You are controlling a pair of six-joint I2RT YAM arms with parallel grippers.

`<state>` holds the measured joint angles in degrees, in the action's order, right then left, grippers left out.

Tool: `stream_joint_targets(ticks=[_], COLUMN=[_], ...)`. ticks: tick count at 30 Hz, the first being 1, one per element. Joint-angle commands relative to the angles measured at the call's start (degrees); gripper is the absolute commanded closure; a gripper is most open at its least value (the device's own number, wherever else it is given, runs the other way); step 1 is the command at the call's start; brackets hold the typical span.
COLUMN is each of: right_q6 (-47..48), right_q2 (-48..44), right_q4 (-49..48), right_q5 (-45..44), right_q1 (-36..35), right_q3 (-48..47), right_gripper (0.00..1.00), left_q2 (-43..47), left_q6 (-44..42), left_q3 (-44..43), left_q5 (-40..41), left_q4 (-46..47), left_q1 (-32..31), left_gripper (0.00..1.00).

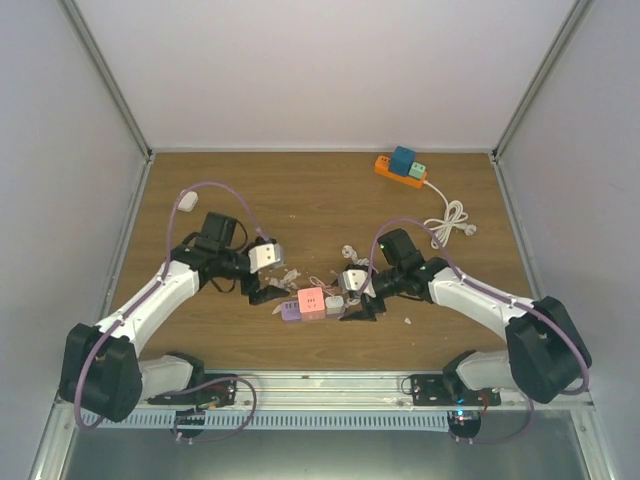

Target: Pull the plug off the socket

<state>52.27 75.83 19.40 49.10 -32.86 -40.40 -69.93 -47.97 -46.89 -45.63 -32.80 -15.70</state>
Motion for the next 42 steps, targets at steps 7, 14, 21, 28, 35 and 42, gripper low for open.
stream_joint_targets(ticks=[7,14,21,28,35,42], right_q6=[-1.7,-4.04,-4.71,-5.16,-6.03,-10.14], right_q2=[3.78,5.04,7.4,8.73,10.66,11.12], right_q4=[-5.04,-8.21,-8.15,-8.19,-7.94,-10.39], right_q5=[-3.45,-7.1,-10.27,-11.59,-13.48,-11.51], right_q1=[0.21,-1.27,-3.84,-4.76,-5.95,-7.0], right_q3=[1.82,2.06,1.17,0.52,-0.59,-2.4], right_gripper=[0.28,0.37,0.47,0.57,0.71,0.81], left_q2=[3.93,3.44,2.31,2.47,2.69,1.05], left_q6=[7.04,7.8,7.27,6.83,4.39,2.47], left_q3=[9.36,11.14,11.31,11.89,11.93,11.27], left_q5=[3.46,4.64,5.35,5.12,5.79,5.13], left_q4=[8.26,10.14,10.91,10.93,9.29,7.83], left_q1=[-9.44,-11.85,-12.87,-12.95,-12.97,-12.52], left_gripper=[0.01,0.01,0.01,0.01,0.01,0.01])
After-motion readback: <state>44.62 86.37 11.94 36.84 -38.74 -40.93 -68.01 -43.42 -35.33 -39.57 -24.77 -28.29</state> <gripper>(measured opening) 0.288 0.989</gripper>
